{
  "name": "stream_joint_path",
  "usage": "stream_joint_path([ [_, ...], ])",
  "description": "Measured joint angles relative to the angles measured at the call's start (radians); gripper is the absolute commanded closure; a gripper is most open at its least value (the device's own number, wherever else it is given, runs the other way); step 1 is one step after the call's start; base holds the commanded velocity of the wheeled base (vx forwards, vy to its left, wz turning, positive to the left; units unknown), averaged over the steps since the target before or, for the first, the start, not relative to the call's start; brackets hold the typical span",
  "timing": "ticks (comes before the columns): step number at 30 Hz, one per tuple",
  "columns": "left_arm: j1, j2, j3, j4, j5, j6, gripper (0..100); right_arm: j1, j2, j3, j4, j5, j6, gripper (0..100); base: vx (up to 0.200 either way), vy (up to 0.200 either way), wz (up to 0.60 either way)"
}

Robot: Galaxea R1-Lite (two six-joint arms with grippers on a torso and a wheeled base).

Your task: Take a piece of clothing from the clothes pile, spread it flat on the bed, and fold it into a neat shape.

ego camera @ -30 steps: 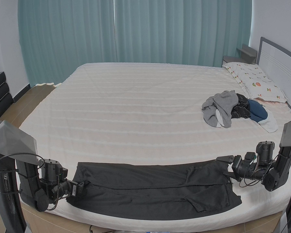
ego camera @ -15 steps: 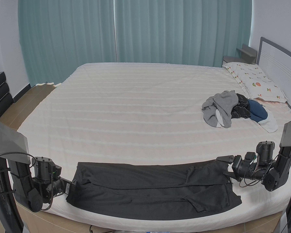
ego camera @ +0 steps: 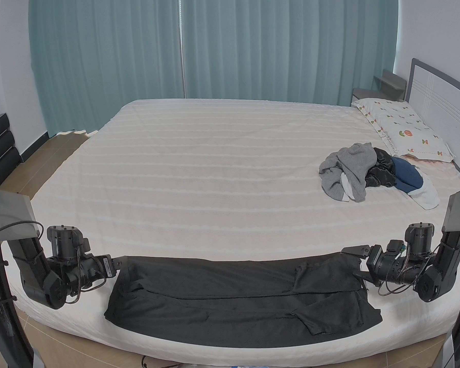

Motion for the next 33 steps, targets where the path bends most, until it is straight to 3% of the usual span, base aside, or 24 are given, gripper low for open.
stream_joint_path([
  [5, 0.004, 0.006, -0.123, 0.167, -0.127, -0.176, 0, 0.0, 0.002, -0.001, 0.0, 0.0, 0.0, 0, 0.0, 0.0, 0.0],
  [12, 0.006, 0.067, -0.209, 0.211, -0.156, -0.214, 0, 0.0, 0.009, -0.007, 0.0, 0.0, 0.0, 0, 0.0, 0.0, 0.0],
  [13, 0.006, 0.074, -0.214, 0.212, -0.157, -0.214, 100, 0.0, 0.009, -0.008, 0.0, 0.0, 0.0, 0, 0.0, 0.0, 0.0],
  [29, 0.027, 0.144, -0.248, 0.202, -0.144, -0.217, 100, -0.005, 0.02, -0.051, 0.003, -0.003, -0.002, 0, 0.0, 0.0, 0.0],
  [33, 0.037, 0.141, -0.26, 0.204, -0.144, -0.257, 100, -0.004, 0.036, -0.091, 0.013, -0.037, -0.003, 0, 0.0, 0.0, 0.0],
])
